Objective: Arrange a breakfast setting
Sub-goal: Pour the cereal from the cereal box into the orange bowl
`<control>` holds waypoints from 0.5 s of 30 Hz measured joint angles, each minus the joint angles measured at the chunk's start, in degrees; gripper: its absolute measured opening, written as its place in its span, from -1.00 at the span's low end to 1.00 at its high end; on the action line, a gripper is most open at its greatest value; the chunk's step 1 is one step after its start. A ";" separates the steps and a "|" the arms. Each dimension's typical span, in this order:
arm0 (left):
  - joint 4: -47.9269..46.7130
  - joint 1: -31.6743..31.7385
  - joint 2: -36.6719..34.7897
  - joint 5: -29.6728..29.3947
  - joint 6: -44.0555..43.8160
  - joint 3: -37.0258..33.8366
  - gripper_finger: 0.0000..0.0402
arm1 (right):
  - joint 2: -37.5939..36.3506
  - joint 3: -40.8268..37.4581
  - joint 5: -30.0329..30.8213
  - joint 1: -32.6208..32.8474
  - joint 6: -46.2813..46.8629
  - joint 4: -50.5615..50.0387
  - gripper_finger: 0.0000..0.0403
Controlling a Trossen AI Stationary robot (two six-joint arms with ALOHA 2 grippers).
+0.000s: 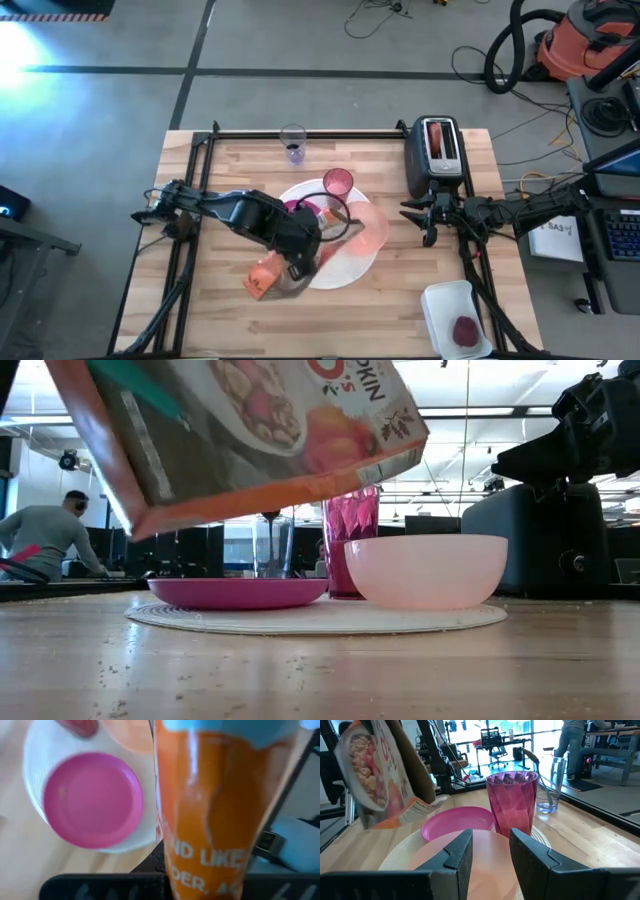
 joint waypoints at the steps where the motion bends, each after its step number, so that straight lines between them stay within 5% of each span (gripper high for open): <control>1: -0.03 0.48 -0.01 1.47 -0.81 0.00 -1.00 | 0.02 0.00 0.01 0.00 0.00 0.00 -0.41; 15: -0.08 10.35 0.07 23.54 -8.51 0.00 -1.00 | 0.00 0.00 -0.01 0.01 0.00 0.00 -0.41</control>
